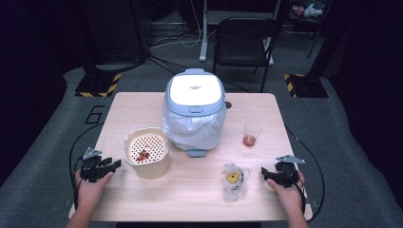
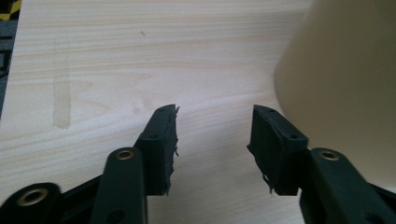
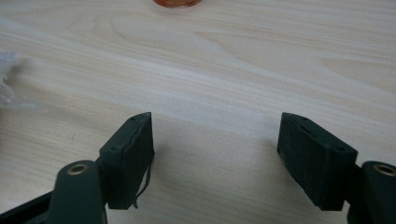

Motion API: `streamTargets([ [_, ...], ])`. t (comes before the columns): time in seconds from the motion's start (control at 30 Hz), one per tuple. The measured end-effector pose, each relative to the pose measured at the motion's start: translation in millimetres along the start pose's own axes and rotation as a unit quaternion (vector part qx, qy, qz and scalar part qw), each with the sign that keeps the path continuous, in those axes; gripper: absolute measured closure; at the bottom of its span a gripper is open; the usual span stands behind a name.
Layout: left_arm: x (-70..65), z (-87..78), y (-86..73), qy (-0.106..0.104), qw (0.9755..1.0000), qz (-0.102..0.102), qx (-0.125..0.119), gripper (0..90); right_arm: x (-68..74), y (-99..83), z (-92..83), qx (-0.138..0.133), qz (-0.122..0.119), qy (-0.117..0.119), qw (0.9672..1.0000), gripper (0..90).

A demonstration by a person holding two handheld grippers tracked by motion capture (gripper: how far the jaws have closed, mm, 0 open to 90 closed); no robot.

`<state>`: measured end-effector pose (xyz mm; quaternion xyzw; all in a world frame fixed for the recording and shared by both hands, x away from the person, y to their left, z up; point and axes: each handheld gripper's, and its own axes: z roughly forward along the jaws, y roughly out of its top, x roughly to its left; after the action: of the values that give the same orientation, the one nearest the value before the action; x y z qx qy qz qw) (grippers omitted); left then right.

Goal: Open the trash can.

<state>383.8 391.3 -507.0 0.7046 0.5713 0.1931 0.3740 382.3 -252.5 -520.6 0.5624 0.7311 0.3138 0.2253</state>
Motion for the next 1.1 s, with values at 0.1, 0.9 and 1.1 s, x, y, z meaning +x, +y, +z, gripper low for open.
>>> streamTargets([
  [0.1, -6.6, -3.6, 7.9, 0.014, 0.9998, 0.017, -0.002, 53.5, 1.3, 0.3, -1.9, -0.002, 0.0, 0.0, 1.0, 30.5],
  [0.9, -19.6, 16.8, 63.6, -0.068, 0.9965, 0.043, -0.025, 61.9, 13.9, 9.4, -12.5, -0.032, -0.005, 0.016, 0.9993, 31.2],
  [1.1, -32.3, 19.8, 63.8, -0.097, 0.9941, 0.048, -0.013, 61.8, 23.4, 15.4, -15.6, -0.043, -0.016, 0.026, 0.9986, 31.2],
])
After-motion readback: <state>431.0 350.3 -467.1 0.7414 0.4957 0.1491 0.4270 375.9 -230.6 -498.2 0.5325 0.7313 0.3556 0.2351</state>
